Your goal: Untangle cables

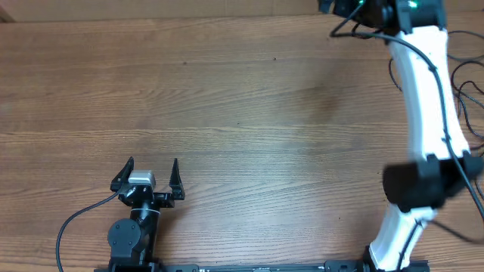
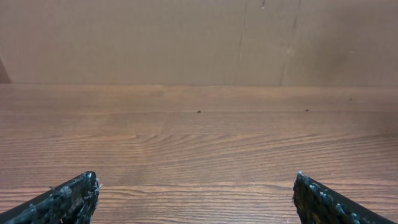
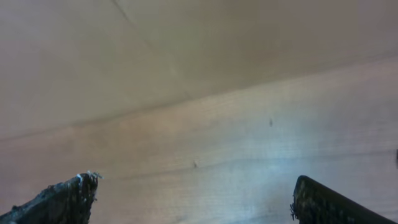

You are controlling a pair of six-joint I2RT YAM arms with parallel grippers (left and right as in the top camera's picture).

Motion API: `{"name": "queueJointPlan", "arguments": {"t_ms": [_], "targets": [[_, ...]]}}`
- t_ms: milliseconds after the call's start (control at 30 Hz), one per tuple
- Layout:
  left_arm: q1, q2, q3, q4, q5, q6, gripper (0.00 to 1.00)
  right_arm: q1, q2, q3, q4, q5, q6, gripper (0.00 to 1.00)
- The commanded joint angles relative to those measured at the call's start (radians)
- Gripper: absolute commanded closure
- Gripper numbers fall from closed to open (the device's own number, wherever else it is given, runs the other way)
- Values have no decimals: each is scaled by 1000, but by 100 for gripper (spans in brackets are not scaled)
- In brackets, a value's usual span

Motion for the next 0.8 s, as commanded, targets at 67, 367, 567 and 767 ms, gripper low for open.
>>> {"name": "queueJointPlan", "arguments": {"t_ms": [67,367,567,767], "targets": [[5,-8,-3,-1,12,23,0,-1,-219,-344,216,21,-1,0],[5,-8,-3,-1,12,23,1,-1,-508,-985,712,107,0,0],[5,-8,-3,-1,12,23,1,-1,-669,-1366,1090,107,0,0],[5,-8,-3,-1,12,23,0,-1,-800,-1642,1400,114,0,0]]}}
